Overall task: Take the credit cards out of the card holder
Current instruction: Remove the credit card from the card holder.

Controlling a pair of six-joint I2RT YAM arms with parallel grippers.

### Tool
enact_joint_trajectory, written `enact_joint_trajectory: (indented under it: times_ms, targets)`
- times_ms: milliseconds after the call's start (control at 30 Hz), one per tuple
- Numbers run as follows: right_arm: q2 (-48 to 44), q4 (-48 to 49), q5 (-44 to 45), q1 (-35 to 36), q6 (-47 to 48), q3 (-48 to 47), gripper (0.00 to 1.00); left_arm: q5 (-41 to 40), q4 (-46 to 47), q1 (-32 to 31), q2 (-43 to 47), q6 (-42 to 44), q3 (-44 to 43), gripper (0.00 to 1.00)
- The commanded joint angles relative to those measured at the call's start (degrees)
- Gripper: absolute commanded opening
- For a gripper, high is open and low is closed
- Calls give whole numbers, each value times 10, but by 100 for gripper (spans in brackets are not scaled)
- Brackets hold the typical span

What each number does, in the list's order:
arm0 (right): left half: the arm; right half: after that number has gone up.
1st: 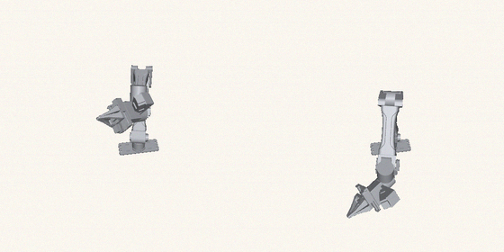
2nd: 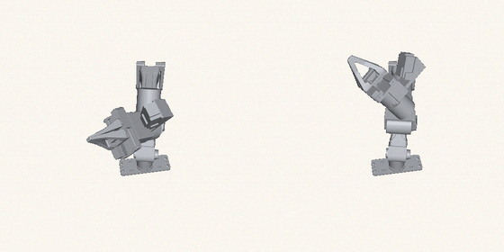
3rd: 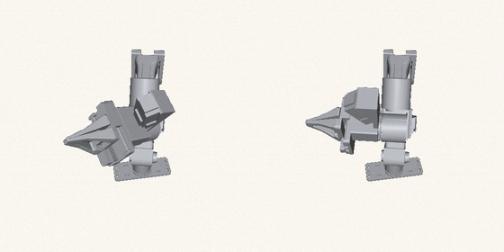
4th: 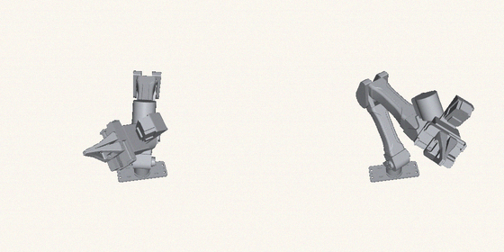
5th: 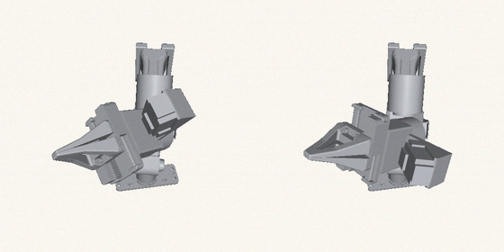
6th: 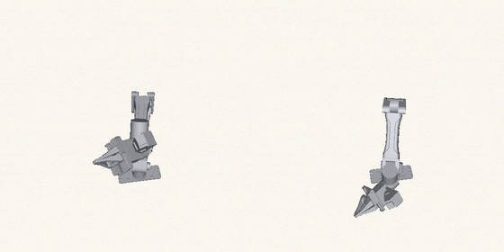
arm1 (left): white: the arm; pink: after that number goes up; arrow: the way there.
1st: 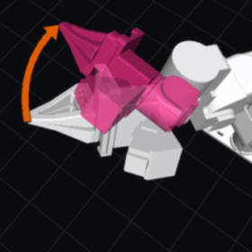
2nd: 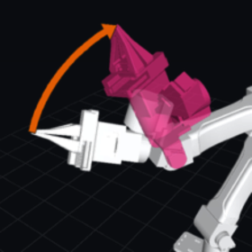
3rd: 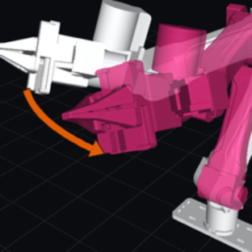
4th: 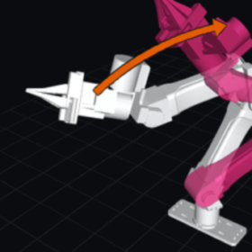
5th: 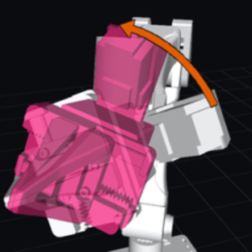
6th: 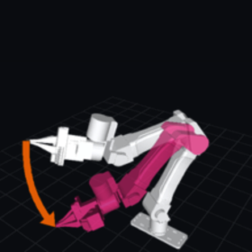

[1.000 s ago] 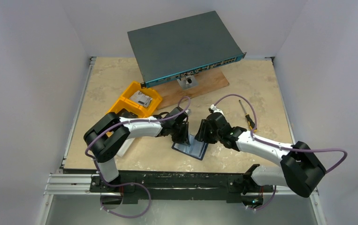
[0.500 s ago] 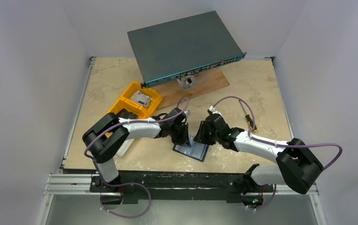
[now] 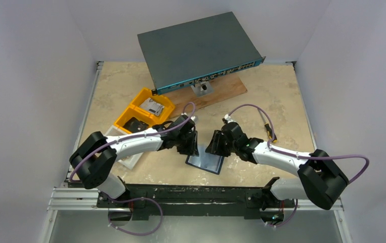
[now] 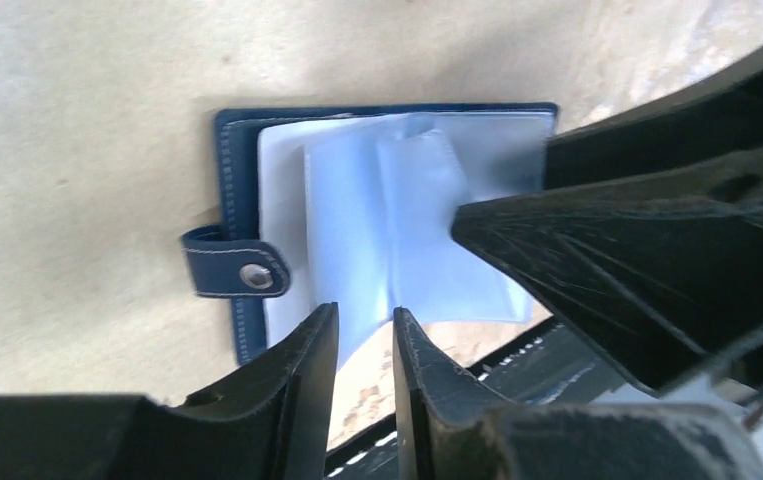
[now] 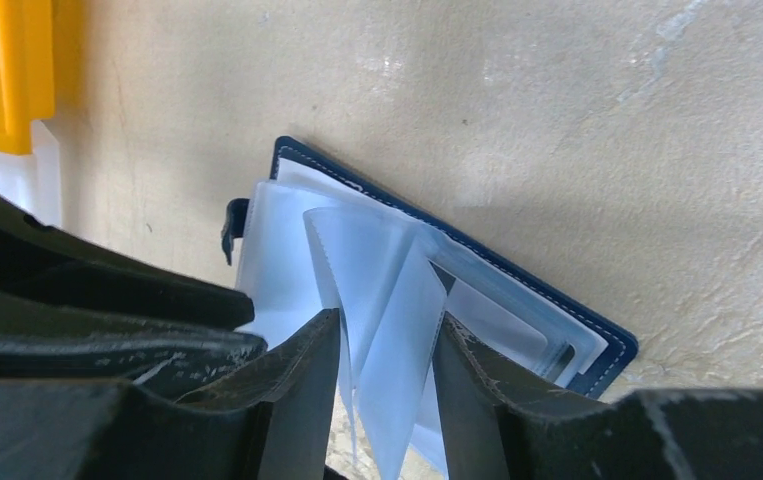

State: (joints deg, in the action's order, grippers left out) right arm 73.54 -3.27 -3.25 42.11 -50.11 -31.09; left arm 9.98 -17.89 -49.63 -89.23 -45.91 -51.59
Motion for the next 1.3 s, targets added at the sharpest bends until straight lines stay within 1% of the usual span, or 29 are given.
enact_joint_trajectory:
  times_ms: [0, 167, 367, 500, 667, 800, 1000, 1167, 1267]
  targets:
    - [-3, 30, -27, 3, -6, -1, 40, -61, -48, 6, 2, 29, 9, 23]
    - [1, 29, -35, 13, -5, -15, 42, -60, -25, 7, -33, 33, 19, 13]
    - [37, 54, -34, 49, -16, -40, 43, -50, -6, 7, -32, 25, 36, 9]
    - [76, 58, -29, 68, -20, -68, 43, -51, -12, 7, -11, 26, 43, 8]
    - [116, 65, -24, 70, -19, -92, 43, -45, -34, 8, 26, 26, 45, 10]
    - [156, 64, -18, 70, -16, -112, 43, -48, -67, 8, 80, 27, 49, 13]
    - [188, 82, -21, 70, -26, -107, 43, -42, -95, 7, 153, 30, 47, 16]
    - [174, 88, -33, 70, -35, -102, 44, -21, -67, 7, 127, 29, 23, 17]
    - [145, 81, -25, 68, -43, -99, 52, -28, -52, 8, 101, 19, 13, 15]
